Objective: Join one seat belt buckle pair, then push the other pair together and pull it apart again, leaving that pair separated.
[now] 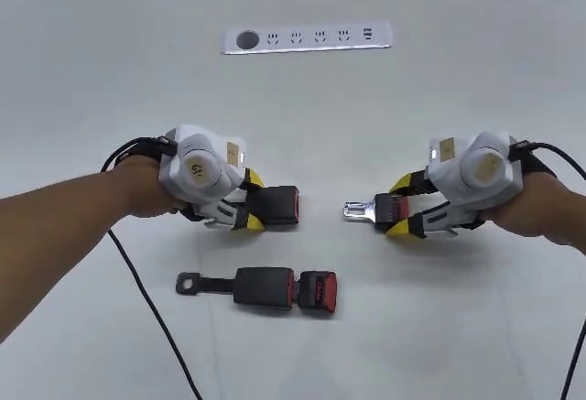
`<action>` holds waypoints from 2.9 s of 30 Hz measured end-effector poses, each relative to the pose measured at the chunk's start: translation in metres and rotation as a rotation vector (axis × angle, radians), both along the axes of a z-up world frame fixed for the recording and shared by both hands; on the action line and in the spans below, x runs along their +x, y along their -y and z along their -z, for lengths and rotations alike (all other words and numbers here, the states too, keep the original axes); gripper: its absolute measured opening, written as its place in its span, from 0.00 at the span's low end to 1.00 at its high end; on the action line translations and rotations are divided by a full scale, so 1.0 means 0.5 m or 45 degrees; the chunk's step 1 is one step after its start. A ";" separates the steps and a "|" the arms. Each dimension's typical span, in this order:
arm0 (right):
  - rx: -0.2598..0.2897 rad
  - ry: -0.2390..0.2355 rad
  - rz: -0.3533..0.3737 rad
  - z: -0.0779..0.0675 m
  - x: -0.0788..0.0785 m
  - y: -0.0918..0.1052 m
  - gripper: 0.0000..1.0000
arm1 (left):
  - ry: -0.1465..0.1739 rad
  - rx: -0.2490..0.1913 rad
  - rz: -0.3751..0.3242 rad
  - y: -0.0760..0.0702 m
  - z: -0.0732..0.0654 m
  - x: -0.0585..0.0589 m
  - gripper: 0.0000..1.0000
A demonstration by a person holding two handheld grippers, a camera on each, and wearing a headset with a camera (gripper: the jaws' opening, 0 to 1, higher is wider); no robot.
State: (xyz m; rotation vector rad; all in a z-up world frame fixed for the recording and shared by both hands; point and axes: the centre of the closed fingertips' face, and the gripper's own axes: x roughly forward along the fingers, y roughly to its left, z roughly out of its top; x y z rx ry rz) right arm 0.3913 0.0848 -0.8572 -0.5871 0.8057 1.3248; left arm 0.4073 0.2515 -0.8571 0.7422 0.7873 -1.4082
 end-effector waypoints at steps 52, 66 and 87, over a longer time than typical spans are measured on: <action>0.308 0.332 0.937 -0.129 0.018 0.058 0.94 | 0.073 -0.353 -0.876 -0.075 -0.157 -0.013 1.00; 0.404 0.344 0.958 -0.177 -0.077 0.012 1.00 | 0.082 -0.532 -1.033 -0.126 -0.203 -0.123 1.00; 0.416 0.363 0.932 -0.183 -0.226 0.025 1.00 | 0.130 -0.597 -1.129 -0.230 -0.218 -0.298 1.00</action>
